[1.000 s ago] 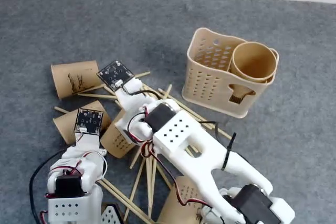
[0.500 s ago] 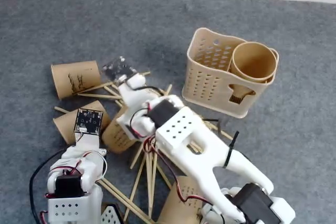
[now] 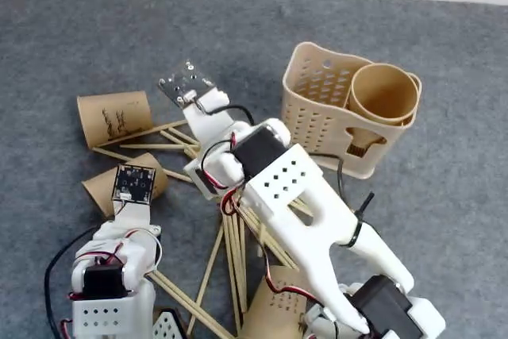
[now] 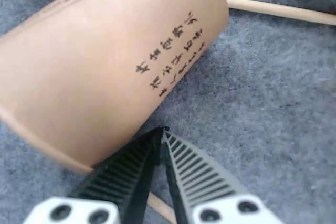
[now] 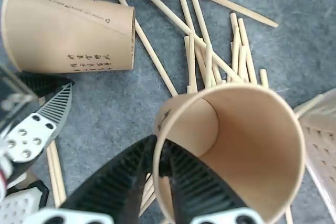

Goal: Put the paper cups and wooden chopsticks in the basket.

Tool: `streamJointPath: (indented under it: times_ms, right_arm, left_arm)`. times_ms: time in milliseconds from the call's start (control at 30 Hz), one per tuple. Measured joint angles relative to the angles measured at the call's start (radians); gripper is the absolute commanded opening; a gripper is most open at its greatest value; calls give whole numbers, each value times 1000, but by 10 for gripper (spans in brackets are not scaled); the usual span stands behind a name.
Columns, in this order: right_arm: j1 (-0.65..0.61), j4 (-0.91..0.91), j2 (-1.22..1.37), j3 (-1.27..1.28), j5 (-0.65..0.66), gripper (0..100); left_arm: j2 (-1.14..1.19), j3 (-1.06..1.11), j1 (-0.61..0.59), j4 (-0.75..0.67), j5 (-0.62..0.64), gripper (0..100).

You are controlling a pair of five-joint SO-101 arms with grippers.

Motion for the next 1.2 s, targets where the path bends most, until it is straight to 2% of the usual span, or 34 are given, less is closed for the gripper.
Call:
streamJointPath:
  times_ms: [167, 367, 500, 667, 833, 1100, 1200]
  right_arm:
    - [21, 155, 0, -195, 9, 7]
    - [118, 345, 0, -496, 98, 7]
    - [212, 358, -14, -621, 152, 7]
    - [311, 358, -69, -651, 238, 7]
    - [468, 358, -95, -655, 310, 7]
    - [703, 327, -98, -655, 344, 7]
    - [747, 307, -98, -655, 370, 7]
  left_arm:
    - [0, 0, 0, 0, 0, 14]
    - [0, 0, 0, 0, 0, 14]
    - [0, 0, 0, 0, 0, 14]
    - [0, 0, 0, 0, -2, 14]
    - [0, 0, 0, 0, -2, 14]
    - [0, 0, 0, 0, -2, 14]
    - [0, 0, 0, 0, -2, 14]
